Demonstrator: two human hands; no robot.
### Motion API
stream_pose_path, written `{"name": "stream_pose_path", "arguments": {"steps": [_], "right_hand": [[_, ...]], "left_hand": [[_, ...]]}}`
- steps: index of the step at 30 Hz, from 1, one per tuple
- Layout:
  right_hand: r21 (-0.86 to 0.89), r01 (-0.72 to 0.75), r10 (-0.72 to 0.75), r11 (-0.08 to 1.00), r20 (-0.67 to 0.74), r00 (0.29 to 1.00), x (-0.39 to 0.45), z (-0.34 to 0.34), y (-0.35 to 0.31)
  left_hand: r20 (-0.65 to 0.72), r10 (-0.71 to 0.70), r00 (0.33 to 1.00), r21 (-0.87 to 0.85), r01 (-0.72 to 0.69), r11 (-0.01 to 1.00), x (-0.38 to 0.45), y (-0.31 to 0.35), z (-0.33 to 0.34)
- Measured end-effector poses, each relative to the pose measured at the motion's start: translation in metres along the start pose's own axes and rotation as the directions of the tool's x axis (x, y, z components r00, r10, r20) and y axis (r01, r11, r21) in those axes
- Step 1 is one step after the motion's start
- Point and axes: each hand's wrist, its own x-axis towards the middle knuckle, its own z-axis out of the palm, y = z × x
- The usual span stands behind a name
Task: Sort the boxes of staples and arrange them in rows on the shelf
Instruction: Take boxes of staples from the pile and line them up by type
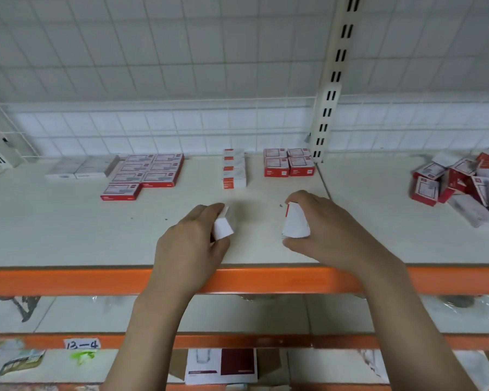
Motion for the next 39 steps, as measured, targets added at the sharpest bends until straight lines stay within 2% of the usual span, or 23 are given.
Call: {"name": "stream_pose_path", "arguments": {"steps": [4, 12, 22, 30, 39], "right_hand": [[-0.005, 0.012, -0.012, 1.000, 0.008, 1.000, 0.005, 0.010, -0.025], [-0.027, 0.035, -0.033, 0.999, 0.049, 0.998, 0.012, 0.015, -0.034], [0.046, 0.024, -0.026, 0.999, 0.054, 0.998, 0.028, 0.013, -0.010], [0.119, 0.044, -0.056, 0.992, 0.102, 0.993, 0.038, 0.013, 0.014], [0.108, 0.030, -0.030, 0.994, -0.003, 1.000, 0.044, 0.008, 0.032]], "left_hand": [[0.042, 0.001, 0.999, 0.031, -0.002, 1.000, -0.003, -0.024, -0.009], [0.137, 0.052, 0.989, -0.174, -0.028, 0.984, -0.001, -0.032, -0.009], [-0.015, 0.029, 0.999, -0.220, -0.032, 0.975, 0.021, -0.029, -0.001], [-0.029, -0.006, 1.000, -0.195, 0.000, 0.981, 0.033, -0.018, 0.016], [-0.031, -0.005, 1.000, -0.162, 0.000, 0.987, 0.040, -0.012, 0.029]]}}
